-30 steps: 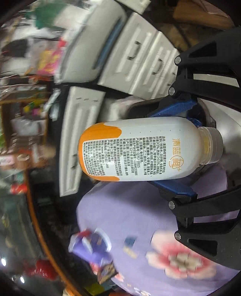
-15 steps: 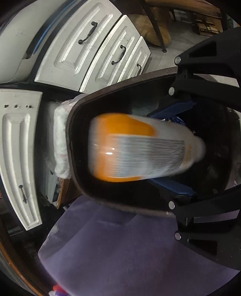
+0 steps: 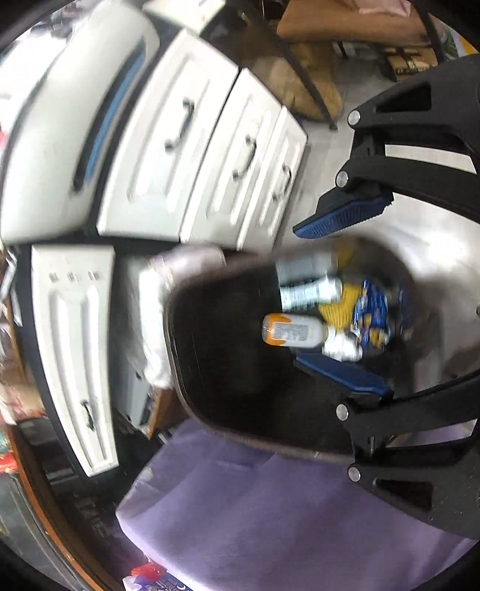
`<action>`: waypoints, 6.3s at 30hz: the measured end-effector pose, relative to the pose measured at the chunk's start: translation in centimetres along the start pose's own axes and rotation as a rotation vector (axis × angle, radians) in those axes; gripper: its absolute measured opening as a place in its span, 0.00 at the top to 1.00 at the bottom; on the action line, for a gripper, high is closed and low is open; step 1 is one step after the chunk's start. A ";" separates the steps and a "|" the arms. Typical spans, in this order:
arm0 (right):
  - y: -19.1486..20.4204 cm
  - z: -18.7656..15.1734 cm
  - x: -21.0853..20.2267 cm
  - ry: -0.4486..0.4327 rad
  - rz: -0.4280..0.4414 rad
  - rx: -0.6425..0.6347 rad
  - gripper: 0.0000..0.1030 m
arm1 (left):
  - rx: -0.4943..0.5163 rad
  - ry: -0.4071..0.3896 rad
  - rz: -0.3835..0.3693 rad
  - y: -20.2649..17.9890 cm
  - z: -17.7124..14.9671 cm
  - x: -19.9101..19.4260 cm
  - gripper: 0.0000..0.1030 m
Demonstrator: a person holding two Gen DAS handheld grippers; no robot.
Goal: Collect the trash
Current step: 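Carry the white bottle to the black bin and open the right tool, then drop the orange peel into the black bin from the left tool, then move both tools back over the table toward the remaining items, then grasp the blue paper cup with the right tool while the left tool grasps the chip snack bag, then carry the cup and snack bag to the bin and open both tools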
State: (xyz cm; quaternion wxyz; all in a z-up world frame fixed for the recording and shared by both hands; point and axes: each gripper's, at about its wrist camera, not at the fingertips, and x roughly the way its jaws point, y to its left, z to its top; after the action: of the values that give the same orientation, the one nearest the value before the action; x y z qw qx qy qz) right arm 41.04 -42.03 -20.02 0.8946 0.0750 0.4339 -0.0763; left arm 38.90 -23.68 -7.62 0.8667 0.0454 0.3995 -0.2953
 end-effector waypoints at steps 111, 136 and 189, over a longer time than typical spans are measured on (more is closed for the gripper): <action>37.7 12.4 -6.8 -0.010 0.408 -0.562 0.31 | -0.197 -0.259 0.382 39.1 -7.2 -20.9 0.05; 30.0 8.5 -13.1 -0.073 0.517 -0.458 0.31 | 0.042 -0.153 0.365 33.0 -7.7 -20.0 0.96; 3.5 0.1 2.5 0.043 0.158 -0.029 0.30 | 0.029 -0.211 -0.040 -0.7 -0.8 -4.6 0.96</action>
State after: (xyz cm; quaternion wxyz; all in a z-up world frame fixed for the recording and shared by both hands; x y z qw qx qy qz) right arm 43.37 -38.85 -21.68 0.8892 0.0975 0.4469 0.0026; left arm 35.63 -21.85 -4.76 0.8972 0.0184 0.3023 -0.3214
